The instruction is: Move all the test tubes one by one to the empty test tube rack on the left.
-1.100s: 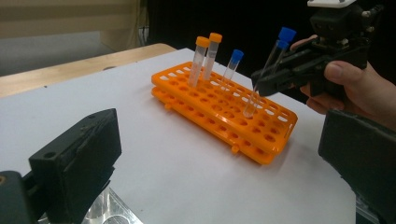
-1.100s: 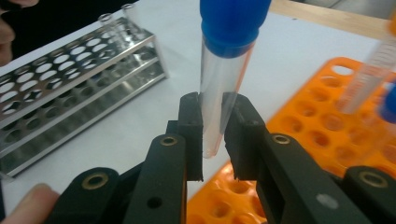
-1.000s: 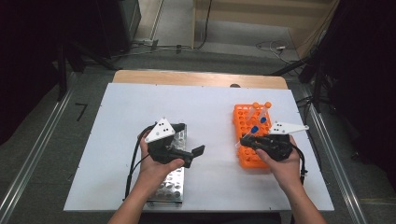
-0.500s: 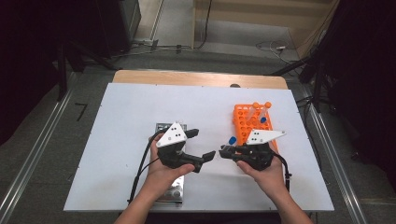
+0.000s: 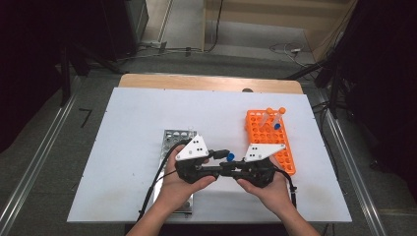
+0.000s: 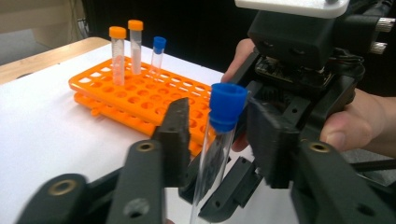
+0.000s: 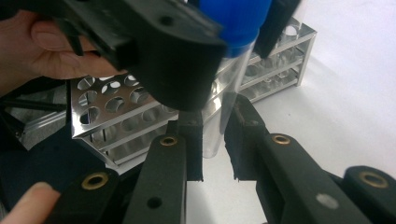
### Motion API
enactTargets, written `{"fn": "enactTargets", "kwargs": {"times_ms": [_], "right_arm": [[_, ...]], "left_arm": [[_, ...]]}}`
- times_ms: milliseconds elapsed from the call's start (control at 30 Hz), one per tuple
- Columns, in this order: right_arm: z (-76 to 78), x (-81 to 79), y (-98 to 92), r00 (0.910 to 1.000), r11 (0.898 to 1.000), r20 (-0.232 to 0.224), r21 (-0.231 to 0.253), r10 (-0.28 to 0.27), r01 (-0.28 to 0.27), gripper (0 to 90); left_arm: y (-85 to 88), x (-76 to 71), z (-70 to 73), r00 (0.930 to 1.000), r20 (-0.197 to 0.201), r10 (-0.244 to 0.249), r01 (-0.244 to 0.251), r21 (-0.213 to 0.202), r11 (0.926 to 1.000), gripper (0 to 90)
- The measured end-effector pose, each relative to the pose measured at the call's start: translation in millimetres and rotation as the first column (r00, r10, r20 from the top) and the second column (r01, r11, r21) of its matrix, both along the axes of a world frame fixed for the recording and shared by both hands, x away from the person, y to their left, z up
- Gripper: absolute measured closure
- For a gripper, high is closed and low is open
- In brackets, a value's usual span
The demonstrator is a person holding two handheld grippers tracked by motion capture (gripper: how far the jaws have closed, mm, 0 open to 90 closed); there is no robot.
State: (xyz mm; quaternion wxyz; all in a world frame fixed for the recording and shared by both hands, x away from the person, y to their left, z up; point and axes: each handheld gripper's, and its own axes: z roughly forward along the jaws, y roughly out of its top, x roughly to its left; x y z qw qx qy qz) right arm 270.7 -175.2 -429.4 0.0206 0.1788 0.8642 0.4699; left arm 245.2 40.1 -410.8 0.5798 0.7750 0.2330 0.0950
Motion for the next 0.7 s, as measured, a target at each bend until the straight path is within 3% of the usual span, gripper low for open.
{"fn": "enactTargets", "kwargs": {"times_ms": [267, 700], "right_arm": [[-0.4, -1.2, 1.8, 1.0, 1.0, 0.002, -0.006, 0.006, -0.006, 75.2], [-2.0, 0.5, 0.0, 0.9999, 1.0, -0.011, 0.017, 0.012, -0.012, 73.3]], "left_arm": [[-2.1, -1.5, 0.1, 0.9999, 0.016, 0.0, -0.001, 0.035, 0.9994, 74.1], [2.3, -1.2, 1.5, 0.9992, 0.035, 0.021, -0.023, 0.037, 0.9991, 76.6]]}}
